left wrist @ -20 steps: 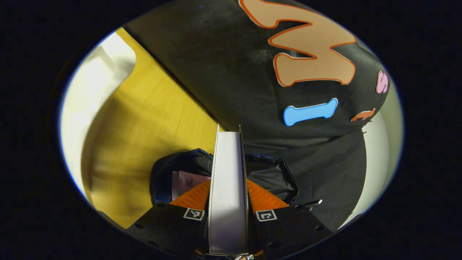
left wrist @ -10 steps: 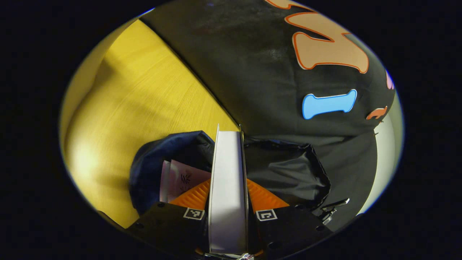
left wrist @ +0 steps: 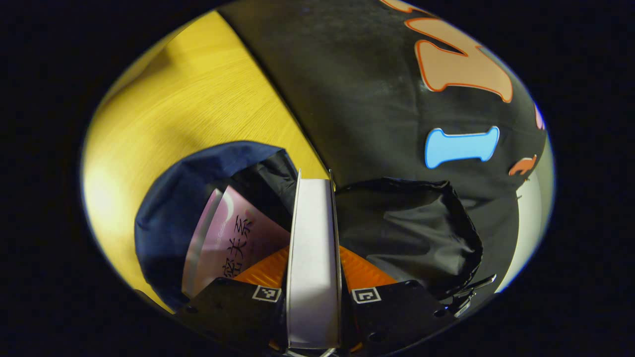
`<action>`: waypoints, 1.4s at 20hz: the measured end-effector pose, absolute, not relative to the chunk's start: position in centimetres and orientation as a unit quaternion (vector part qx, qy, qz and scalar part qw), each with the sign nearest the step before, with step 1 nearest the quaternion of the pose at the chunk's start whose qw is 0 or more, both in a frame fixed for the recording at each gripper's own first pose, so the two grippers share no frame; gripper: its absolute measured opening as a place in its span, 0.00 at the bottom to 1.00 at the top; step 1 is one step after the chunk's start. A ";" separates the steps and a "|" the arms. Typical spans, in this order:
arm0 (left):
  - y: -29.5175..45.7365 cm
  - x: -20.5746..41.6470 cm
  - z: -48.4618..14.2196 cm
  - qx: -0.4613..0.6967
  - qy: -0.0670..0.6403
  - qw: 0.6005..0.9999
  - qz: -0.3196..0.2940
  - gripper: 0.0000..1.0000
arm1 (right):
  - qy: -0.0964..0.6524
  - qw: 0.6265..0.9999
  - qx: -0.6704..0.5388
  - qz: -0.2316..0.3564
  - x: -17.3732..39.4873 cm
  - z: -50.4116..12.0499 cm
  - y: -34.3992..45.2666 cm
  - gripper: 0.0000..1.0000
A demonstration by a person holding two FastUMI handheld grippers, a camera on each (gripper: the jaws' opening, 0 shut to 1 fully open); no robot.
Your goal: Open the schoolbag, grab two books from the bookshelf and put them into the schoolbag.
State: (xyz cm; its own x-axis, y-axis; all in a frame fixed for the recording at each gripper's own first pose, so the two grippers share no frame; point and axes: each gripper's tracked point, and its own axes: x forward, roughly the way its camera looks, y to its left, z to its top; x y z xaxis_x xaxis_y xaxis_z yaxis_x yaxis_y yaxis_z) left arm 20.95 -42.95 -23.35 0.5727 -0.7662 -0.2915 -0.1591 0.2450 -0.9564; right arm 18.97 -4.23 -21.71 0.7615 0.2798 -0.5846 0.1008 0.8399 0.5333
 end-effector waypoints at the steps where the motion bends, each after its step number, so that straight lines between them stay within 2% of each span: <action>1: -43.6 20.6 -23.8 -0.579 0.410 0.670 -0.220 0.37 | 0.342 0.896 0.278 0.052 19.0 -21.7 -4.0 0.06; 4: -45.2 19.5 -24.9 -0.581 0.429 0.657 -0.216 0.38 | 0.346 0.899 0.263 0.059 18.6 -22.2 -3.3 0.06; 7: -45.5 19.6 -24.7 -0.561 0.427 0.673 -0.224 0.41 | 0.346 0.898 0.264 0.060 18.6 -22.5 -3.3 0.05; 9: -45.6 19.0 -24.6 -0.539 0.446 0.673 -0.239 0.38 | 0.344 0.899 0.263 0.058 18.5 -22.6 -3.4 0.05; 11: -44.8 18.5 -25.8 -0.490 0.471 0.697 -0.227 0.37 | 0.346 0.900 0.261 0.057 18.4 -22.9 -3.3 0.07; 12: -43.9 18.2 -26.7 -0.455 0.478 0.718 -0.222 0.64 | 0.348 0.899 0.260 0.058 18.1 -23.3 -3.2 0.07; 13: -42.5 17.9 -27.3 -0.415 0.481 0.740 -0.220 0.61 | 0.348 0.899 0.258 0.058 18.1 -23.5 -3.1 0.07; 14: -41.2 18.0 -28.3 -0.371 0.479 0.767 -0.213 0.69 | 0.349 0.899 0.257 0.058 17.9 -23.8 -2.8 0.06; 16: -39.0 18.2 -28.1 -0.289 0.476 0.801 -0.217 0.71 | 0.352 0.900 0.250 0.060 17.5 -24.4 -2.4 0.06; 17: -38.0 18.2 -28.0 -0.260 0.467 0.816 -0.220 0.78 | 0.354 0.899 0.251 0.062 17.4 -24.6 -2.0 0.06; 18: -36.9 18.3 -27.7 -0.231 0.453 0.832 -0.221 0.77 | 0.356 0.899 0.248 0.063 17.2 -24.9 -1.6 0.05; 19: -35.3 18.5 -27.2 -0.198 0.436 0.851 -0.215 0.71 | 0.358 0.899 0.243 0.064 17.1 -25.2 -1.3 0.06; 20: -33.5 18.7 -26.5 -0.161 0.418 0.869 -0.210 0.71 | 0.359 0.901 0.236 0.065 16.8 -25.5 -0.9 0.05; 21: -31.4 19.1 -25.6 -0.123 0.396 0.889 -0.195 0.78 | 0.360 0.903 0.226 0.067 16.7 -25.7 -0.6 0.07; 22: -29.7 19.1 -25.0 -0.087 0.382 0.901 -0.188 0.77 | 0.362 0.904 0.218 0.070 16.5 -26.0 -0.2 0.06; 23: -28.3 18.9 -24.2 -0.055 0.364 0.911 -0.186 0.91 | 0.363 0.905 0.210 0.072 16.3 -26.2 0.0 0.06; 24: -27.2 19.2 -23.5 -0.027 0.344 0.921 -0.182 0.95 | 0.364 0.906 0.202 0.072 16.2 -26.4 0.3 0.07; 28: -23.2 17.3 -19.4 0.005 0.293 0.941 -0.167 0.98 | 0.365 0.911 0.175 0.074 15.4 -26.6 0.9 0.08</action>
State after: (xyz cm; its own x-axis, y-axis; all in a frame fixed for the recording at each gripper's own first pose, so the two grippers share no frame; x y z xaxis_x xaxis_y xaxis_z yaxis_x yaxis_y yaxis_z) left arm 17.26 -23.22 -19.38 0.7722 -0.3117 -0.5537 0.3171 0.9442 -0.0892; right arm 15.41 0.87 -26.62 0.7228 0.2634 -0.6390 -0.0073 0.9274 0.3740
